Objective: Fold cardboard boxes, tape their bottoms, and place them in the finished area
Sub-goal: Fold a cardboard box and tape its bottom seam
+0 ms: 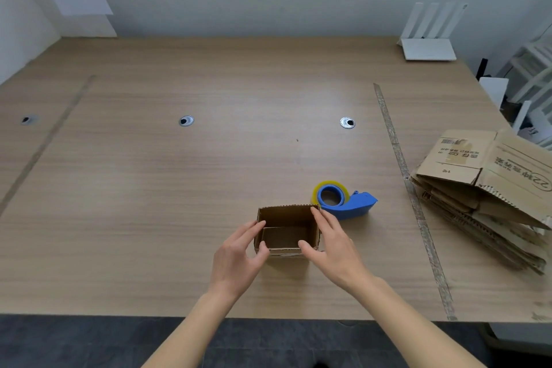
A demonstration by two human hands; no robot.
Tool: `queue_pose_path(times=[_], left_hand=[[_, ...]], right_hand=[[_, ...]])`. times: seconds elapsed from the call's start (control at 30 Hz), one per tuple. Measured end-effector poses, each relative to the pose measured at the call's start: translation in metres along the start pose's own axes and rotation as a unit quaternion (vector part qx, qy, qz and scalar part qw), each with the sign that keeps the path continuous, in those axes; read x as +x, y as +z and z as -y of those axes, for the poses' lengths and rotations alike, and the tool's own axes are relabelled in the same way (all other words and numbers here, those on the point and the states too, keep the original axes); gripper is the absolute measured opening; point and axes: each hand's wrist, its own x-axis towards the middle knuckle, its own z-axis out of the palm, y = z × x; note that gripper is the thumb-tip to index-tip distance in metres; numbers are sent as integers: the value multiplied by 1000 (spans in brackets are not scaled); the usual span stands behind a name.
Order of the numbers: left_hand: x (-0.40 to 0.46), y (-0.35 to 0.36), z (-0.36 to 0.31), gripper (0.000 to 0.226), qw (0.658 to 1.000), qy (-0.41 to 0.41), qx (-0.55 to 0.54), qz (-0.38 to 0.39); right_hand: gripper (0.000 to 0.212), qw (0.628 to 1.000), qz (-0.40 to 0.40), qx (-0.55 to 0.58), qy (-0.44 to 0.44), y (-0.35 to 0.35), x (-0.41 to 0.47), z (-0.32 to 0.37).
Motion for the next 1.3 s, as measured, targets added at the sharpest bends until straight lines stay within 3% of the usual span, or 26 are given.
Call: queue_pose_path(times=[0.3,0.4,0.53,0.7,0.9,1.03,1.13,1.3], left_hand=[[-5,-1,-3,57,996,48,43,60],[0,-1,-6,59,996,4,33,83],[0,3,-6,82,990,-29,33,136],[-1,11,-4,56,997,-18,33,71],[13,19,-10,96,999,-48,12,15],[23,24,-1,71,995,-70,33,61],[19,25,5,55,994,-76,20,76],[9,33,5,54,994,-48,17,92]], right_hand=[[106,996,60,-57,-16,-3,10,2],[102,998,40,-41,-28,-5,9,4],[86,997,21,-37,-70,-4,4,10],[75,997,9,-24,-73,-4,-1,4],[82,999,-39,7,-25,5,4,-6],[48,998,-56,6,-16,9,7,-13],[48,999,-35,0,-37,10,6,-17],[46,998,-26,-14,-51,0,-2,-28]])
